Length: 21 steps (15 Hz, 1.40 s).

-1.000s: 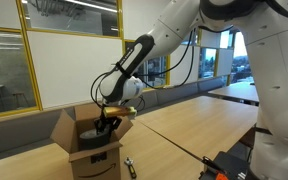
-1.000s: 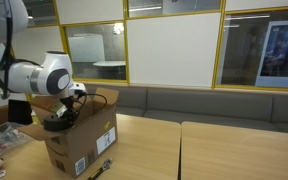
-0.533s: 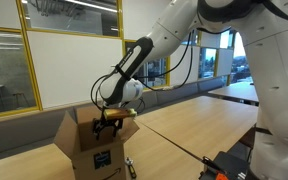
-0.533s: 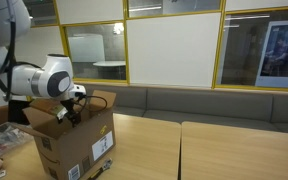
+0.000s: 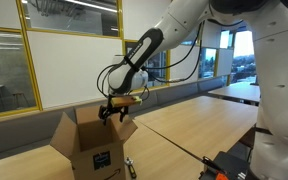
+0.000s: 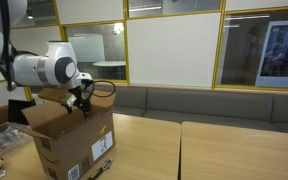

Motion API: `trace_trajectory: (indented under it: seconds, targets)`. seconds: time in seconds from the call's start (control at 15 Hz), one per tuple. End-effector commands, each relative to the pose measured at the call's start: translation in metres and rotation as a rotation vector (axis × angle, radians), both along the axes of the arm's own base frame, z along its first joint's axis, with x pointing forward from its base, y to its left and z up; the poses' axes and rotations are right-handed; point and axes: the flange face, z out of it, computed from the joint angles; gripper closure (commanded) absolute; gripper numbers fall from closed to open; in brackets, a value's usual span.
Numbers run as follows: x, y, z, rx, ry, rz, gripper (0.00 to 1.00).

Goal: Put the green ball, masking tape and pliers inside the brown box

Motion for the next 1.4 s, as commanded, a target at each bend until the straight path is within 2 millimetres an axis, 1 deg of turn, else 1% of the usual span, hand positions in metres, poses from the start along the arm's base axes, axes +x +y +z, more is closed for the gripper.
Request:
trace_trajectory:
  seconds: [0.0, 0.13, 0.27, 0.4, 0.53, 0.67, 0.87, 1.13, 1.2, 1.27, 1.33]
  targets:
    - [-0.029, -0.043, 0.055, -0.085, -0.062, -0.058, 0.00]
    - [-0.045, -0.071, 0.076, -0.126, -0.085, -0.101, 0.00]
    - [-0.067, -0.098, 0.090, -0.159, -0.094, -0.144, 0.00]
    - [-0.088, -0.122, 0.094, -0.180, -0.087, -0.182, 0.00]
    - [-0.108, -0.144, 0.091, -0.178, -0.070, -0.213, 0.00]
    - [-0.126, -0.159, 0.076, -0.162, -0.042, -0.235, 0.00]
    - [-0.151, -0.173, 0.041, -0.122, 0.023, -0.257, 0.00]
    - [-0.174, -0.185, -0.010, -0.048, 0.099, -0.286, 0.00]
    - [-0.158, -0.189, -0.019, -0.025, 0.115, -0.294, 0.00]
    - [-0.162, -0.192, -0.032, -0.003, 0.123, -0.301, 0.00]
    - [-0.162, -0.197, -0.043, 0.025, 0.132, -0.307, 0.00]
